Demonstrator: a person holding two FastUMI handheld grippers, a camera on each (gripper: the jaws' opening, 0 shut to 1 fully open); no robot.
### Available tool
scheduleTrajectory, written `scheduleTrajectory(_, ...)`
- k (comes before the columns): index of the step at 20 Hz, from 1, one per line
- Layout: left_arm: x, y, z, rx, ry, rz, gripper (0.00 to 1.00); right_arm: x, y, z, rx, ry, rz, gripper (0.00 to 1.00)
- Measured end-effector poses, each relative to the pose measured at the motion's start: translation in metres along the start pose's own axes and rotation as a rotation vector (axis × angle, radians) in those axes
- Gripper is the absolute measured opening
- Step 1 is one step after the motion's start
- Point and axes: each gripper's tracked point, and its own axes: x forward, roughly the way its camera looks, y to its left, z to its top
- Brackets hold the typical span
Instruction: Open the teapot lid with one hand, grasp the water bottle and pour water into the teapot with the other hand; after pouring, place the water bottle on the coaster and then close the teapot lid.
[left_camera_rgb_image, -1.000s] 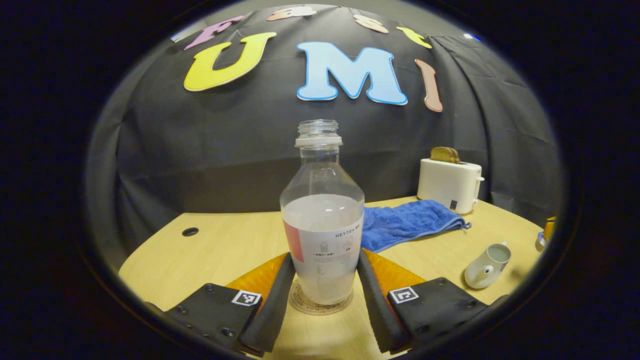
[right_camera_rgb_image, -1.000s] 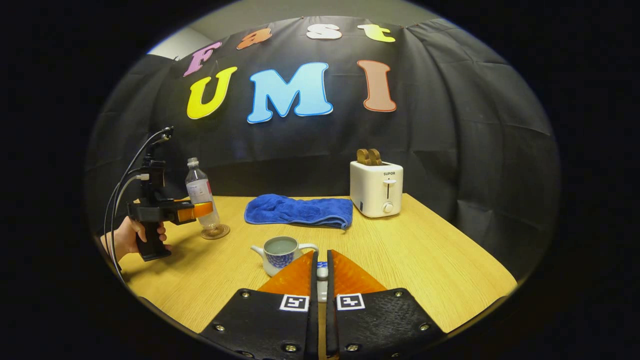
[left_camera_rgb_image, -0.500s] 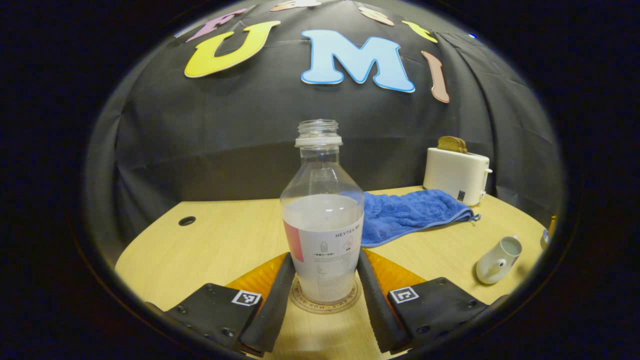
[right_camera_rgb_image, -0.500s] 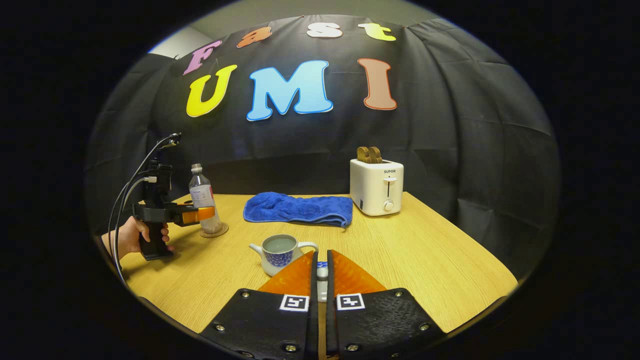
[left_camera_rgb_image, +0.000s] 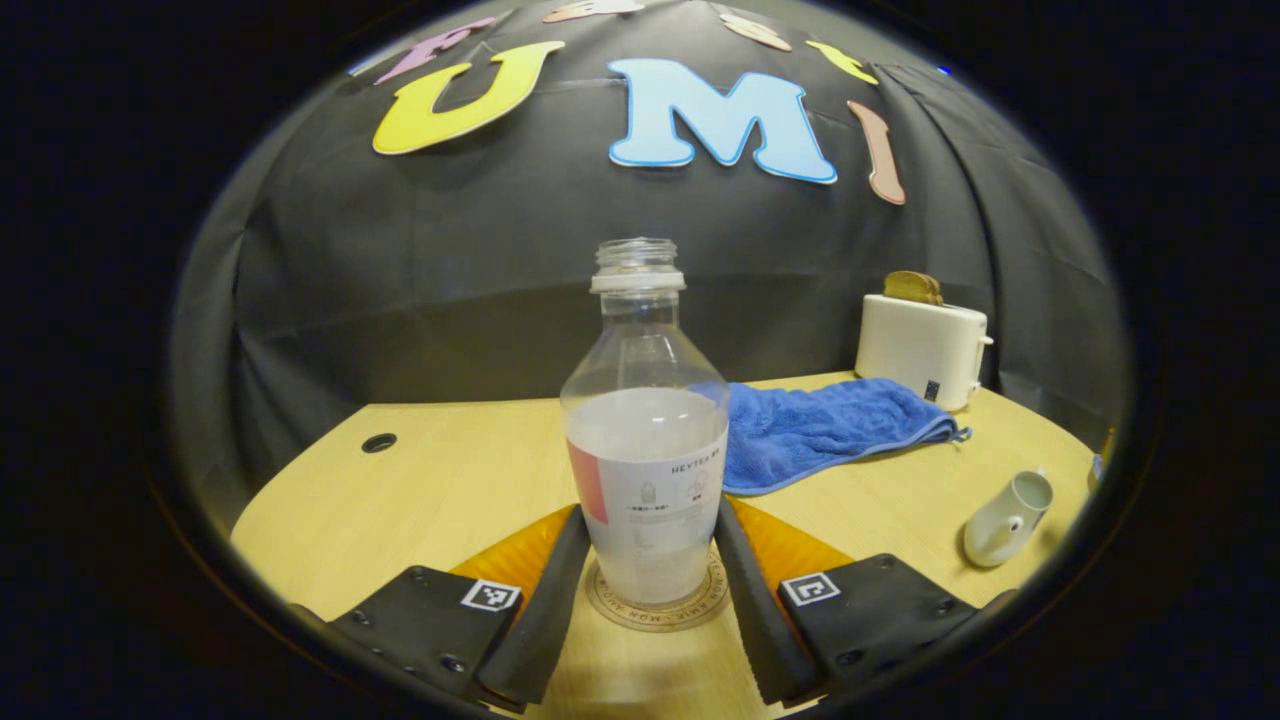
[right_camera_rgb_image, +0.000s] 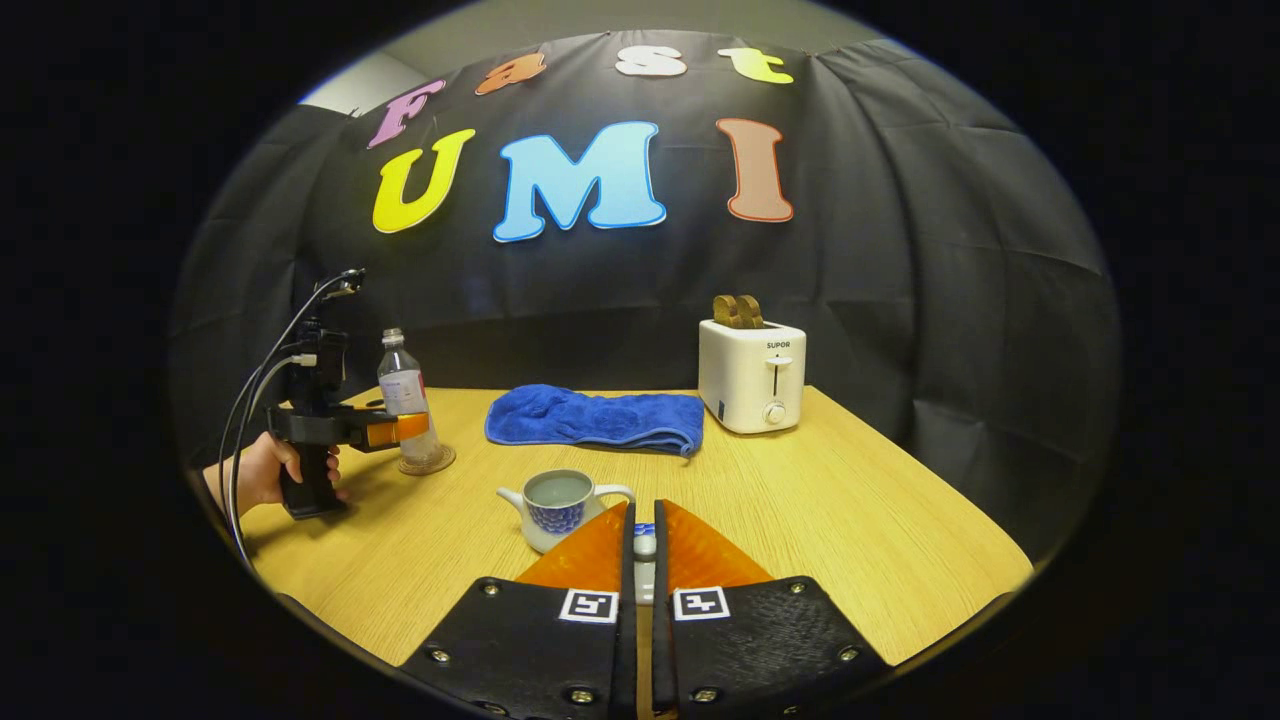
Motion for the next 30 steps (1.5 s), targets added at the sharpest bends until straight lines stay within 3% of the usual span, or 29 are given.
scheduleTrajectory(5, -0.004, 0.002, 0.000, -0.009, 0.004, 0.007, 0.90, -0.002, -0.004, 0.004, -0.024, -0.012, -0.024, 0.06)
scheduleTrajectory(7, -0.007, 0.001, 0.005, -0.021, -0.007, -0.003, 1.00, -0.001, 0.000, 0.002, -0.022, -0.010, -0.015, 0.06)
scheduleTrajectory(19, -0.055, 0.023, -0.008, -0.110, 0.033, 0.036, 1.00, 0.013, 0.029, 0.048, -0.029, -0.092, 0.058, 0.06)
scheduleTrajectory(30, -0.161, 0.072, -0.002, -0.056, -0.061, 0.147, 1.00, 0.059, 0.062, 0.058, -0.040, -0.099, 0.115, 0.06)
